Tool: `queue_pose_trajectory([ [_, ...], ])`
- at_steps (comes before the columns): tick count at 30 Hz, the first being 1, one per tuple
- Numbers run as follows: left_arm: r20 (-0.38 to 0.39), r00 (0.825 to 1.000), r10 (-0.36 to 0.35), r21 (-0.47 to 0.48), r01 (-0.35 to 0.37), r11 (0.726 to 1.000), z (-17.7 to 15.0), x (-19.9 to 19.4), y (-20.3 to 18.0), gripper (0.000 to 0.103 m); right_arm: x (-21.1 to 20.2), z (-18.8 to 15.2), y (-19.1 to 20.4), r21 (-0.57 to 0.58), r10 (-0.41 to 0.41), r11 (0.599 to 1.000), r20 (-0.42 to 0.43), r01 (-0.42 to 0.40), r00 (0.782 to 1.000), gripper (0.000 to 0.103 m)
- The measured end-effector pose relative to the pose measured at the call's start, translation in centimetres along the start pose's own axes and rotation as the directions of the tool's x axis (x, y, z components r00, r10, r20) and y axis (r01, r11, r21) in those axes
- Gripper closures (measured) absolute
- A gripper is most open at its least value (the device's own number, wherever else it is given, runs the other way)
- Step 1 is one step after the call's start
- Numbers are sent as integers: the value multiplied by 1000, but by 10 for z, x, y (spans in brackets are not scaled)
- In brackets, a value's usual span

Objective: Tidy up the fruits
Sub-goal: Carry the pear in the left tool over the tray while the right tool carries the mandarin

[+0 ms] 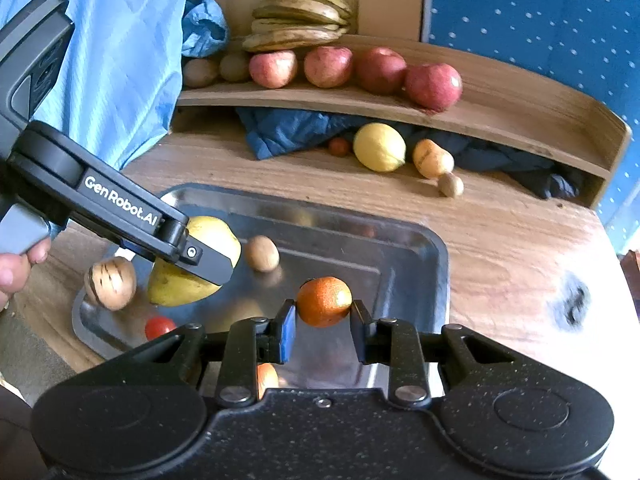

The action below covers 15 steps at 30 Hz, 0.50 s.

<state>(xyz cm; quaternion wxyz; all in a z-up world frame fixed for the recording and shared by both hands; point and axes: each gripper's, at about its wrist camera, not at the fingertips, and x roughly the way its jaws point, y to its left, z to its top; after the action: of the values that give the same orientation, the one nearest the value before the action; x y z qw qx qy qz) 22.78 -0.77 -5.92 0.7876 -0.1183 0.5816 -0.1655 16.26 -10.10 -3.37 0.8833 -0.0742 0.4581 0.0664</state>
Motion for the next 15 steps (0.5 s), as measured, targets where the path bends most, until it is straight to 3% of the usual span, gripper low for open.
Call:
queue_pose_trajectory([
  [15, -10, 1000, 3, 18, -3, 1000, -31, 6, -20, 46, -19, -37, -7, 16, -14, 1000, -28, 15, 1000, 73],
])
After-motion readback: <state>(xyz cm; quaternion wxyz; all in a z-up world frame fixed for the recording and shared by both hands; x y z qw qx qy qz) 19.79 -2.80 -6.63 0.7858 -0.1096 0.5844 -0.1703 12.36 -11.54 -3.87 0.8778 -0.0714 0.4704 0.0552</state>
